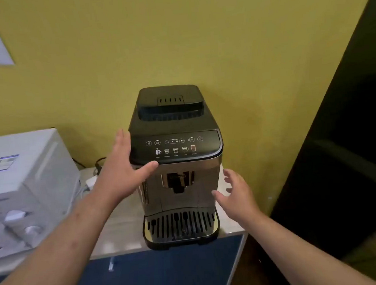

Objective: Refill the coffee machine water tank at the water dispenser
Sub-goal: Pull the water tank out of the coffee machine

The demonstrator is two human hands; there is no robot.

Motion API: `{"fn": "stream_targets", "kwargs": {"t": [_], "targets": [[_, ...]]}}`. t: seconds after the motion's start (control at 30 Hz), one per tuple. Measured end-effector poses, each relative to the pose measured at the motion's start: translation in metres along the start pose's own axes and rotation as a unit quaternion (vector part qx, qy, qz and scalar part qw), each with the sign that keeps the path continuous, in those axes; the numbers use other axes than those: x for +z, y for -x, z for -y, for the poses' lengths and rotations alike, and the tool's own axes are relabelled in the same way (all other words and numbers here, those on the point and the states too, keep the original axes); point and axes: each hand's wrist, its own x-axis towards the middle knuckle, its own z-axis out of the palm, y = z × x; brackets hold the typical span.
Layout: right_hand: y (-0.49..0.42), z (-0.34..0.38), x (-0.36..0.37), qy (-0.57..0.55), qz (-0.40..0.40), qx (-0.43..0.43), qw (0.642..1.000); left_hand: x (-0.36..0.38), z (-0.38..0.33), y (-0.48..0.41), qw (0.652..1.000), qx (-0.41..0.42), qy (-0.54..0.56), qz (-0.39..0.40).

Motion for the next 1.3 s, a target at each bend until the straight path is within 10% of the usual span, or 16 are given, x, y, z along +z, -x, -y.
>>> {"fn": "stream_targets", "kwargs": {"t": [1.3], "targets": [[-0.035,0.001,0.071,-0.182,-0.135,0.119,0.967,0.014,0.018,-0.017,0.998,0.015,0.065,-0.001]]}}
